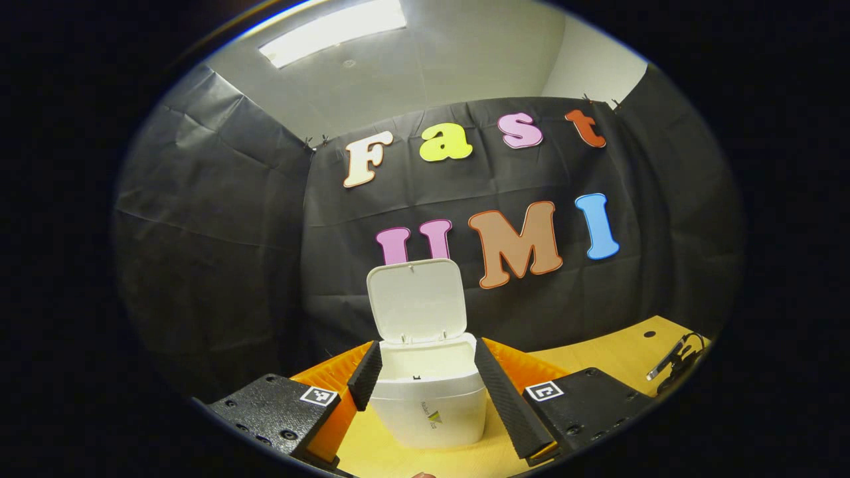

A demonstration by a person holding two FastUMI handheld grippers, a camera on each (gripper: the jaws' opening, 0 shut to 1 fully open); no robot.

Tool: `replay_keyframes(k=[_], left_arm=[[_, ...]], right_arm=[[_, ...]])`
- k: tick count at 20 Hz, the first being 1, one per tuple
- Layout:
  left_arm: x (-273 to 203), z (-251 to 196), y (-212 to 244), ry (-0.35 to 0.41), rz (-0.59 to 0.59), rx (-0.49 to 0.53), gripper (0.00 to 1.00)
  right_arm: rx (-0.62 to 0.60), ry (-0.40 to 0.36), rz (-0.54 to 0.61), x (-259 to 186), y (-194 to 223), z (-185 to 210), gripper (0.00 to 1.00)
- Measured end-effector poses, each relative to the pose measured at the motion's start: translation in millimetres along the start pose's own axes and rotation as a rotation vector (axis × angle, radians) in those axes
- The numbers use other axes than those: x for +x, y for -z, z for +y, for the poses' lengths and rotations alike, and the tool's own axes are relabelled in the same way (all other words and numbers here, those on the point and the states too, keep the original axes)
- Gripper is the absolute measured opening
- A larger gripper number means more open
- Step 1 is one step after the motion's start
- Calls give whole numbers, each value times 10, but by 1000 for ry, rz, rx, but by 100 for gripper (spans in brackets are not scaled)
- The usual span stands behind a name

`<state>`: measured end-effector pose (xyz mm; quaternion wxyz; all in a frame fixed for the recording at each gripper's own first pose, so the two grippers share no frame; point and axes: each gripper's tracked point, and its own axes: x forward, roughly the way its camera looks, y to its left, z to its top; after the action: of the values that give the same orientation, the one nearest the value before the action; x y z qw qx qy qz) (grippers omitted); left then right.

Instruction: Press the lid of the desktop garbage bin to open it, pick up the crumpled paper on the desktop and throw it into the bin, then pick up the pop can on the desktop and drop it into the bin, and finally close the garbage bin lid.

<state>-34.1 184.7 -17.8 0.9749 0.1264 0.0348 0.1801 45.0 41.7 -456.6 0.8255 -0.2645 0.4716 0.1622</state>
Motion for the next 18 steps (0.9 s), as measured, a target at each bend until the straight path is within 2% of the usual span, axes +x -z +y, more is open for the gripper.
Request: replay_keyframes(k=[2, 3, 4, 7, 10, 13, 18], left_arm=[[11, 3, 9, 0, 1, -4, 87], [1, 14, 11, -1, -1, -5, 87], [0, 24, 10, -2, -1, -4, 87], [18, 55, 31, -7, 1, -8, 87], [26, 66, 64, -4, 9, -21, 87], [-4, 113, 99, -6, 13, -35, 87], [-31, 304, 182, -31, 25, -54, 87]], right_arm=[[-20, -16, -8, -43, -22, 7, 36], [-13, -26, -15, -74, -45, 42, 36], [0, -30, -36, -124, -124, 31, 29], [45, -65, -154, -391, -566, 52, 29], [69, -95, -315, -787, -1219, 113, 28], [60, -124, -469, -1260, -1798, 229, 28], [18, -207, -641, -1880, -2542, 578, 28]])
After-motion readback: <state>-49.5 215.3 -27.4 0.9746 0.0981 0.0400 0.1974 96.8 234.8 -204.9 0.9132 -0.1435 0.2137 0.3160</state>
